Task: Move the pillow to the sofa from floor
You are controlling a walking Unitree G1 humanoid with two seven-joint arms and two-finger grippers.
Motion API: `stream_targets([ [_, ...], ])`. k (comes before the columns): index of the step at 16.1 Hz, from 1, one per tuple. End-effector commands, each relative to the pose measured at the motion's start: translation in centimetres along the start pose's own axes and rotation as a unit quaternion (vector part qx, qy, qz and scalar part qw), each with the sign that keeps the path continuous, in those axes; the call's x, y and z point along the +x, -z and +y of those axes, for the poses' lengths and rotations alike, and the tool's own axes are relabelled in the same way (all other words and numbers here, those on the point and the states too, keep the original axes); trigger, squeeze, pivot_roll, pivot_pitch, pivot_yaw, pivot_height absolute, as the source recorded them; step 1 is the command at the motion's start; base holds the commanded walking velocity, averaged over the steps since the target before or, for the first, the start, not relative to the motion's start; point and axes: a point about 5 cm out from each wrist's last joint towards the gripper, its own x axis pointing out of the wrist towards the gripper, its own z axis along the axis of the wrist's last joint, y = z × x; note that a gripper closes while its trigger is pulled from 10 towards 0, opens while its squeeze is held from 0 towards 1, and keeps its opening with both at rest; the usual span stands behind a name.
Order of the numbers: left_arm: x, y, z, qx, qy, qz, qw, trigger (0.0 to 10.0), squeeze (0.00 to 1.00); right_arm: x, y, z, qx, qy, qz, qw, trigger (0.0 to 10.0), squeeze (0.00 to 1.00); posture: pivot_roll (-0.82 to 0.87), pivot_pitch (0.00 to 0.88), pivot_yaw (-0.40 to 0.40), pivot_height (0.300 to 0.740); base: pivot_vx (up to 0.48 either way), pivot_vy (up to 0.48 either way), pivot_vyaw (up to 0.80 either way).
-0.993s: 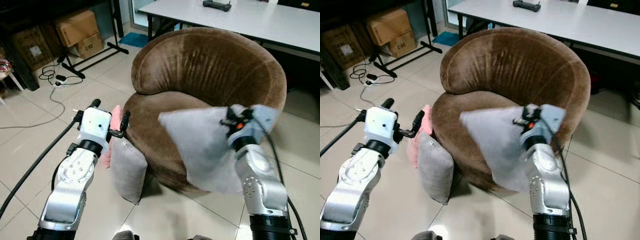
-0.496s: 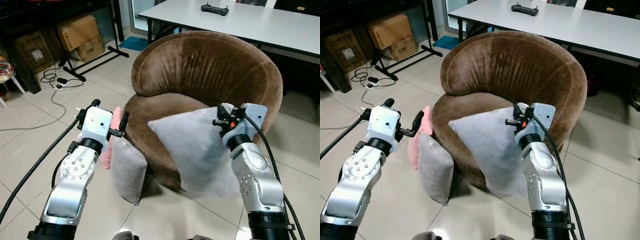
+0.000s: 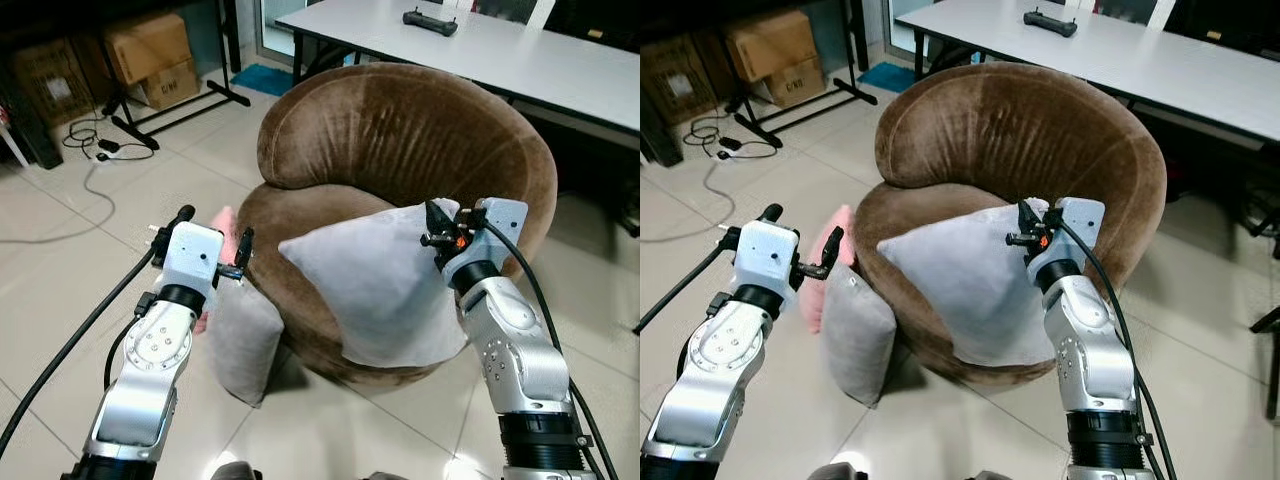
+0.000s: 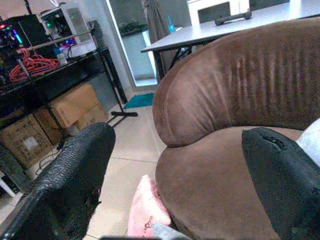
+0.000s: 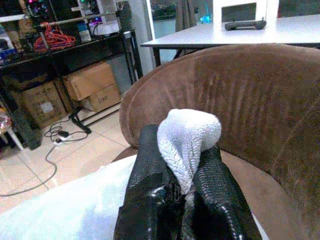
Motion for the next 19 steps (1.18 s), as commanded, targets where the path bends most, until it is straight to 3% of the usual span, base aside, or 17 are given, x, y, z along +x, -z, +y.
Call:
stream_targets([
  [1, -0.1, -0.8, -0.1, 0.003, 0.001, -0.018, 1.000, 10.0, 0.00, 0.3, -1.1, 0.1, -0.002, -0.005, -0.028, 1.000, 10.0, 0.00, 0.07, 0.000, -0.082, 0.740, 0.000, 0.000, 0.00],
  [8, 0.8, -0.7, -0.2, 0.005, 0.030, -0.022, 0.999, 10.0, 0.00, -1.0, -0.5, 0.1, -0.002, 0.027, -0.043, 0.999, 10.0, 0.00, 0.03, 0.000, 0.029, 0.740, 0.000, 0.000, 0.00],
  [11, 0.7, -1.1, -0.4, -0.018, 0.034, -0.032, 0.999, 10.0, 0.00, -1.2, -0.5, 0.6, 0.001, 0.015, -0.049, 0.999, 10.0, 0.00, 0.04, 0.000, 0.013, 0.740, 0.000, 0.000, 0.00],
  [15, 0.6, -1.0, -0.2, -0.016, 0.027, -0.030, 0.999, 10.0, 0.00, -0.5, -0.3, 0.9, 0.002, 0.011, -0.038, 0.999, 10.0, 0.00, 0.05, 0.000, -0.003, 0.740, 0.000, 0.000, -0.60],
  [19, 0.4, -0.7, 0.1, -0.010, 0.028, -0.024, 0.999, 10.0, 0.00, -0.3, -0.4, 1.0, 0.000, 0.013, -0.040, 0.999, 10.0, 0.00, 0.06, 0.000, -0.008, 0.740, 0.000, 0.000, 0.00],
])
